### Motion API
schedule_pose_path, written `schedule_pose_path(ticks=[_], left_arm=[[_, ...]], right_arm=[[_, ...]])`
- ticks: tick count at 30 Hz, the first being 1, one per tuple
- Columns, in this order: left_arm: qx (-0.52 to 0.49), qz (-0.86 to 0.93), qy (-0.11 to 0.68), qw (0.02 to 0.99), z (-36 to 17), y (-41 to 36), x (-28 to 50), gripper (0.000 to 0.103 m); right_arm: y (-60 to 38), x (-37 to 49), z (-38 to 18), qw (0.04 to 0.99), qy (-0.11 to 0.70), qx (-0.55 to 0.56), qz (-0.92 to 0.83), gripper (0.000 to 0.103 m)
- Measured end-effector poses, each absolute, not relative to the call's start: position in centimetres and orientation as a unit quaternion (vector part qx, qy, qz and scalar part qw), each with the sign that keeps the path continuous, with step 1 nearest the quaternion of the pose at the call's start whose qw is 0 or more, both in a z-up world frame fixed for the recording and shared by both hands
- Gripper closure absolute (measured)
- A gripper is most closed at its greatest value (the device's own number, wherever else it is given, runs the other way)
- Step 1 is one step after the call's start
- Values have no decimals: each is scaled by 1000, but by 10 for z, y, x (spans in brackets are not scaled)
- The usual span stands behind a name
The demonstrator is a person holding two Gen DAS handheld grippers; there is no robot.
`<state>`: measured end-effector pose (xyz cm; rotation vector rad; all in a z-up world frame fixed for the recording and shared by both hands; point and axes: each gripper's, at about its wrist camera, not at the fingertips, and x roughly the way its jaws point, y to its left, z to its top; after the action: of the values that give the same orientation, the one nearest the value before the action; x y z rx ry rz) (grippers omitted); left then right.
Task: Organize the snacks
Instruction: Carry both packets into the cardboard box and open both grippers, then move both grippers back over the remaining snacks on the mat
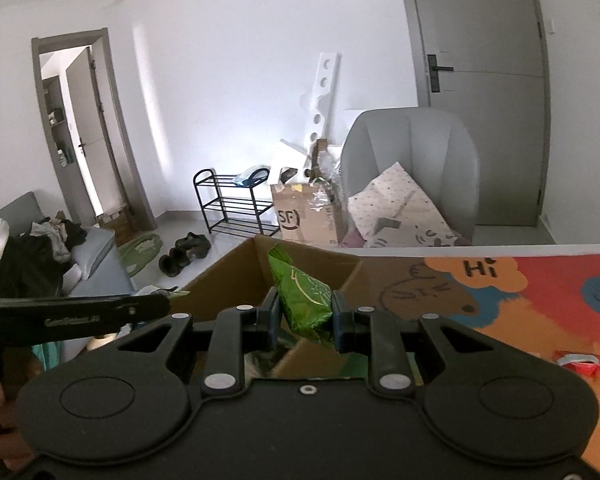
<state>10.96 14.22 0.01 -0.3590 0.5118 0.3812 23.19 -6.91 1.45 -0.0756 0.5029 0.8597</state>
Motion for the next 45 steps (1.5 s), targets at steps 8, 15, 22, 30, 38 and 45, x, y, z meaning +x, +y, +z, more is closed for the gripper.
schedule_pose_path(ticks=[8,15,22,30,38,45], left_arm=[[-204,192,247,928,-3,160,102,56],[-217,194,238,927,-1,167,89,42],[-220,192,237,927,1,166,89,26],[-204,186,240,931,-2,151,100,16],[-201,175,247,932,-4,133,111,12],[-193,162,252,934,-3,114,123,12]], right_arm=[[-44,219,14,871,241,-53,425,80],[-22,216,12,861,246,-57,441,80],[-24,215,15,858,244,-49,450,61],[-57,223,6,869,259,-43,420,60],[-92,233,-1,880,267,-31,391,48],[-122,238,-1,893,268,-20,362,33]])
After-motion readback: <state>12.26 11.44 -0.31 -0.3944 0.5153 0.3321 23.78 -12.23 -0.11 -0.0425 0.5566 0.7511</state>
